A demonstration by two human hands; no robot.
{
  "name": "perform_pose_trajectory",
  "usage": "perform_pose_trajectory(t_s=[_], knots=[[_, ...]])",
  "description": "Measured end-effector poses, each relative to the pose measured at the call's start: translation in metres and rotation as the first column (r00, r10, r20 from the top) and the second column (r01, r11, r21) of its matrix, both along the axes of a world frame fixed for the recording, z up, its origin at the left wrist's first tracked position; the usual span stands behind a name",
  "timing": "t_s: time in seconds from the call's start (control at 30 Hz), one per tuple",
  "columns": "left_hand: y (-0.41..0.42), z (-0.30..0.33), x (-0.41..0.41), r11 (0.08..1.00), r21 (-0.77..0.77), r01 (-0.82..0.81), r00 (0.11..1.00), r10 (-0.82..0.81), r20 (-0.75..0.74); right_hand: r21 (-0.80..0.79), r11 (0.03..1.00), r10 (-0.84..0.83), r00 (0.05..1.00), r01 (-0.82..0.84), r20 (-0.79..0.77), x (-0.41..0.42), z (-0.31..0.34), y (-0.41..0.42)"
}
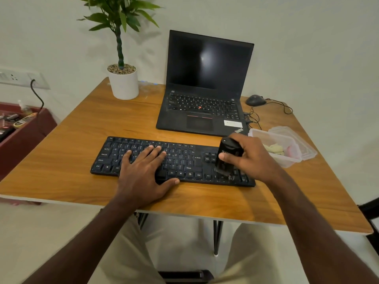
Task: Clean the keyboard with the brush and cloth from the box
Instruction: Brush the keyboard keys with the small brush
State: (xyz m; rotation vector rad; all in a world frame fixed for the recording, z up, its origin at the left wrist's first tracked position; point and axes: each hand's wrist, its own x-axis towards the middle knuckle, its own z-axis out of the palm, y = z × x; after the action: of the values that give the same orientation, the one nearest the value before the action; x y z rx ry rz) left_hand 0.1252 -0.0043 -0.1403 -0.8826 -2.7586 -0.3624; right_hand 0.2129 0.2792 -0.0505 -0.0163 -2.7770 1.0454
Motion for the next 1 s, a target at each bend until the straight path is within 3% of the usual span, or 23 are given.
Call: perform_pose_trajectory(t_s=[0.1, 0.2, 0.4, 0.53, 0.7, 0.8, 0.93, 1.0], knots=[[0.001, 0.0, 0.001, 1.0, -0.008, -0.002, 1.0, 0.002, -0.006, 0.0, 1.0, 0.029, 0.999, -0.029, -0.029, 0.0, -0.012, -0.013], [0.001, 0.0, 0.002, 1.0, -0.003, -0.006, 1.0, 0.006, -0.013, 0.009, 0.995, 0.096, 0.994, -0.097, 0.054, 0.002, -0.007, -0.009], [0.0, -0.002, 0.001, 1.0, -0.012, -0.009, 1.0, 0.009, -0.011, -0.011, 1.0, -0.016, 1.0, 0.015, -0.014, -0.003, -0.007, -0.01], [0.001, -0.001, 0.001, 1.0, -0.016, -0.011, 1.0, 0.011, -0.012, -0.023, 0.996, 0.084, 0.992, -0.082, 0.097, 0.001, -0.006, -0.008], [0.001, -0.001, 0.001, 1.0, -0.017, -0.013, 1.0, 0.013, -0.009, -0.068, 0.993, 0.098, 0.994, -0.102, -0.049, 0.001, -0.005, -0.017], [0.001, 0.0, 0.001, 1.0, -0.01, -0.013, 1.0, 0.012, -0.004, -0.012, 0.989, 0.148, 0.989, -0.148, 0.008, 0.002, -0.013, -0.022], [0.0, -0.001, 0.001, 1.0, -0.003, -0.014, 1.0, 0.014, -0.006, 0.102, 0.989, 0.096, 0.988, -0.108, 0.124, 0.015, 0.003, 0.008], [0.0, -0.001, 0.001, 1.0, -0.005, -0.015, 1.0, 0.015, -0.007, 0.109, 0.992, 0.053, 0.996, -0.061, 0.076, 0.021, 0.013, 0.02]])
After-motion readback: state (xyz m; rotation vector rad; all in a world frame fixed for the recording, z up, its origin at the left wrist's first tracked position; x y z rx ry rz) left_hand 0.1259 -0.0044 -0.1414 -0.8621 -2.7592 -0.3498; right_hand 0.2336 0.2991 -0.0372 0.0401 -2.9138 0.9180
